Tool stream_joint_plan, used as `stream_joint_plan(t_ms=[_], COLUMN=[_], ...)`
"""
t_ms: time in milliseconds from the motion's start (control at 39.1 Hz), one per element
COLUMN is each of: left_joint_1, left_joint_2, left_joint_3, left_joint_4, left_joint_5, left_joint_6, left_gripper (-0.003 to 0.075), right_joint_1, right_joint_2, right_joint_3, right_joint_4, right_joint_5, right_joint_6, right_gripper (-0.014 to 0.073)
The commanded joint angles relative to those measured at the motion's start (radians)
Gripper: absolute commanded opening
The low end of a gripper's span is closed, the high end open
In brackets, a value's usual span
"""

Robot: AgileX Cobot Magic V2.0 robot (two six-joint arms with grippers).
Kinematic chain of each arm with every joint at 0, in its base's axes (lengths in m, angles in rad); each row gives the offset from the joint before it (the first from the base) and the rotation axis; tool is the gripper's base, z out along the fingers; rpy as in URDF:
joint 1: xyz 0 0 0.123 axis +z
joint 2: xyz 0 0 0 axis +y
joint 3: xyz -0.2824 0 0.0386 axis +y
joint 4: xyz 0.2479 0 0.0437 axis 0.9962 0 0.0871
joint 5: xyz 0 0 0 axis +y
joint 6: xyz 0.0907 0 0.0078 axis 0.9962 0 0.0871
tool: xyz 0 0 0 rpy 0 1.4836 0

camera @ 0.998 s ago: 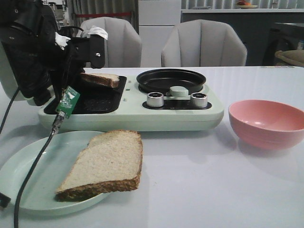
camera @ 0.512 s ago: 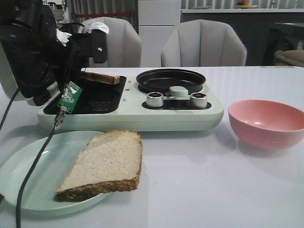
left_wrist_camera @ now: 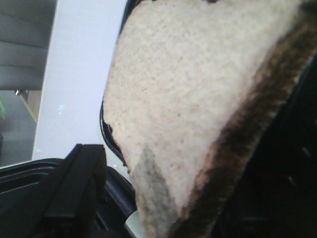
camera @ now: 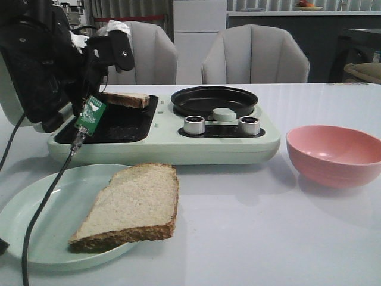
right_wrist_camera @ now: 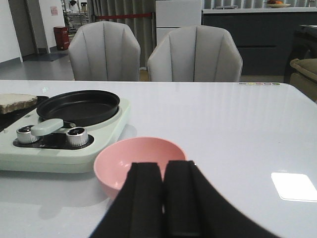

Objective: Make breakfast with bread and shrimp
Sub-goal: 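Lower the bread onto the sandwich maker plate and open the left gripper, then withdraw the left gripper upward away from the sandwich maker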

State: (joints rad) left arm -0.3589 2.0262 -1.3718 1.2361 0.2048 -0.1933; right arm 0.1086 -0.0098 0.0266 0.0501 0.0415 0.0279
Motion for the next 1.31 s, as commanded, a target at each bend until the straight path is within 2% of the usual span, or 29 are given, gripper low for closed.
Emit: stream_joint_plan(t_ms=[0,154,307,589,794,947,1280], left_joint_1=[-0.010,-0.010,-0.010,-0.020,-0.020,-0.020,-0.043], left_joint_2=[-0.056,-0.056,-0.056,-0.085,-0.119,-0.164,-0.315], left_joint_3=[-0.014,-0.014,-0.014,-0.014,-0.014,-0.014,-0.014], left_joint_4=[-0.035,-0.049,-0.055,-0.117,-0.256,-0.430,-0.620], left_joint_5=[0.011,0.018,0.022,0.016,0.041,0.104,0.164], left_joint_6=[-0.015,-0.015,-0.015,-0.009,0.005,0.104,0.104], left_gripper=[0.0517,0.0526,0.0613,0.0613,0.0604,0.0604,0.0604], right_joint_1=[-0.004,-0.004,-0.004,-0.004,-0.004,-0.004,-0.004], right_joint_2=[-0.022,-0.022,-0.022,-0.022,-0.022,-0.022,-0.022], right_joint_3=[-0.016,-0.016,-0.016,-0.016,-0.016,-0.016,-0.016], right_joint_4=[-0.004,-0.004,-0.004,-0.004,-0.004,-0.004,-0.004], right_joint_5=[-0.086,-0.086,-0.086,-0.086,-0.086,-0.086,-0.086], right_joint_6=[-0.001,-0.001,-0.001,-0.001,-0.001,-0.001,-0.001], right_gripper=[0.0150,0.0150,0.0150,0.0150,0.0150,0.0150,0.0150])
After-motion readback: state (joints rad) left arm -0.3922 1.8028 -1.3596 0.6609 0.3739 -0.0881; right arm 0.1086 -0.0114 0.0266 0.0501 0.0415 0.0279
